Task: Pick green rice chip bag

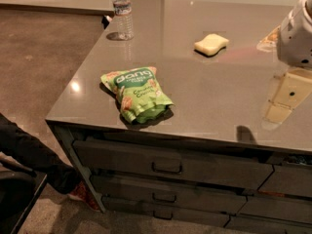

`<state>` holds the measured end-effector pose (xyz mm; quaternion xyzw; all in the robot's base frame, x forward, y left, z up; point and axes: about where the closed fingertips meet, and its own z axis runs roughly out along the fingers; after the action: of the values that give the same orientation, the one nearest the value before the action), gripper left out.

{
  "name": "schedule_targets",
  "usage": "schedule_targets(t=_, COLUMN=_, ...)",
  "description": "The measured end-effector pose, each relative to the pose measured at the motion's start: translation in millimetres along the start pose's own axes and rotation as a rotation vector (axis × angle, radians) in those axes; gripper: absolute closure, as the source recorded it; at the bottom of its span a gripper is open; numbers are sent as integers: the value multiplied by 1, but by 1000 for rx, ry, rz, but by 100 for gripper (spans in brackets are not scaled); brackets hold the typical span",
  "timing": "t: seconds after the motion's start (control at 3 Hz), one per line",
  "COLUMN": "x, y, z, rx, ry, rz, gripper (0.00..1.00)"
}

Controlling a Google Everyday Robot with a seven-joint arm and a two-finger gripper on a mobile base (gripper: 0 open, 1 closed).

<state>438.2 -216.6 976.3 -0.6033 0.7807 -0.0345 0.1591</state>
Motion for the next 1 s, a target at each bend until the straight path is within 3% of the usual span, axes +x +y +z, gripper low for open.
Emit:
schedule_targets(t=0.67, x=-14, y=4, z=8, rx=-12, ry=-38, rz=9, gripper=0)
schedule_targets(t=1.0, x=-32, y=4, z=17, rx=-7, ry=-105, rz=71, gripper=0)
